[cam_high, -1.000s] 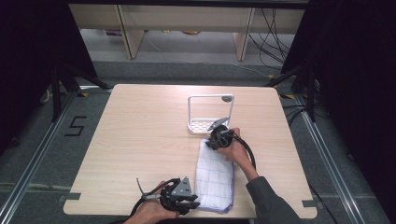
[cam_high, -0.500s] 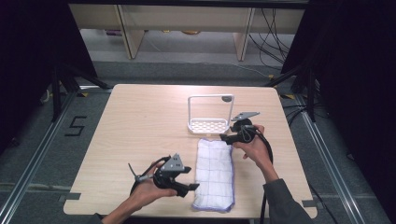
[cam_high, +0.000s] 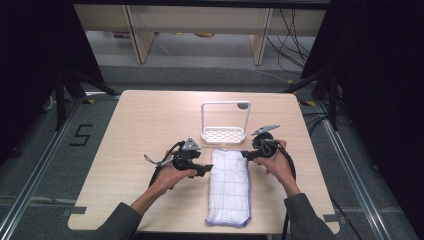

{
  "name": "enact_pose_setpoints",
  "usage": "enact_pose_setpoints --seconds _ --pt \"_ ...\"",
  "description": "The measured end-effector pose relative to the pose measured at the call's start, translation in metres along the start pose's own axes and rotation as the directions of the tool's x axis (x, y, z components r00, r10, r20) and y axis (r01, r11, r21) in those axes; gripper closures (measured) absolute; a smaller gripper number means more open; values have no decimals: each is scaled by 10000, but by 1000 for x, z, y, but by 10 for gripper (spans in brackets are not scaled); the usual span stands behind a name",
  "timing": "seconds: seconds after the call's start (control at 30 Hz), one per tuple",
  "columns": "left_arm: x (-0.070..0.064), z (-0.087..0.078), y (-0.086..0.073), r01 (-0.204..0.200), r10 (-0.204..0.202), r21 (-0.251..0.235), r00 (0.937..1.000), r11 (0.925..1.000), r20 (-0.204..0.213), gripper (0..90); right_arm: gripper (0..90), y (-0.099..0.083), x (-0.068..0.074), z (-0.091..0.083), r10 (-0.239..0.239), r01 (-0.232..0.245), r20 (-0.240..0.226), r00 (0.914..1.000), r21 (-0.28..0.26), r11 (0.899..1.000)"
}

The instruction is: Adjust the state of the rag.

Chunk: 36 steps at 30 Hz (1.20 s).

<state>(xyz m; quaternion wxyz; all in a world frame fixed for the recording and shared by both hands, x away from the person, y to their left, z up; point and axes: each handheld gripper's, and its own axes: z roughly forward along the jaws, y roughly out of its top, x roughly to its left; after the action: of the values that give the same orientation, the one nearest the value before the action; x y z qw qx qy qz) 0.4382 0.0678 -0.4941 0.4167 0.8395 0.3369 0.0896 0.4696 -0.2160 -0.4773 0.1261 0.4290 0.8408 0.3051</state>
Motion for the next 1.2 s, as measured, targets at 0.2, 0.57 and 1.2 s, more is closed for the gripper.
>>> enact_pose_setpoints --seconds 0.2,0.57,1.2 --pt "7 20 10 166 -166 -17 9998 9999 -105 290 388 -3 2 5 74 -74 -3 10000 282 9996" --pt "16 50 18 255 -254 24 9993 9997 -271 372 397 -4 6 15 -415 401 310 9987 461 9981" --pt "10 54 18 -606 606 -9 9982 9982 -36 758 686 -8 5 18 -279 302 -538 9982 436 9986"
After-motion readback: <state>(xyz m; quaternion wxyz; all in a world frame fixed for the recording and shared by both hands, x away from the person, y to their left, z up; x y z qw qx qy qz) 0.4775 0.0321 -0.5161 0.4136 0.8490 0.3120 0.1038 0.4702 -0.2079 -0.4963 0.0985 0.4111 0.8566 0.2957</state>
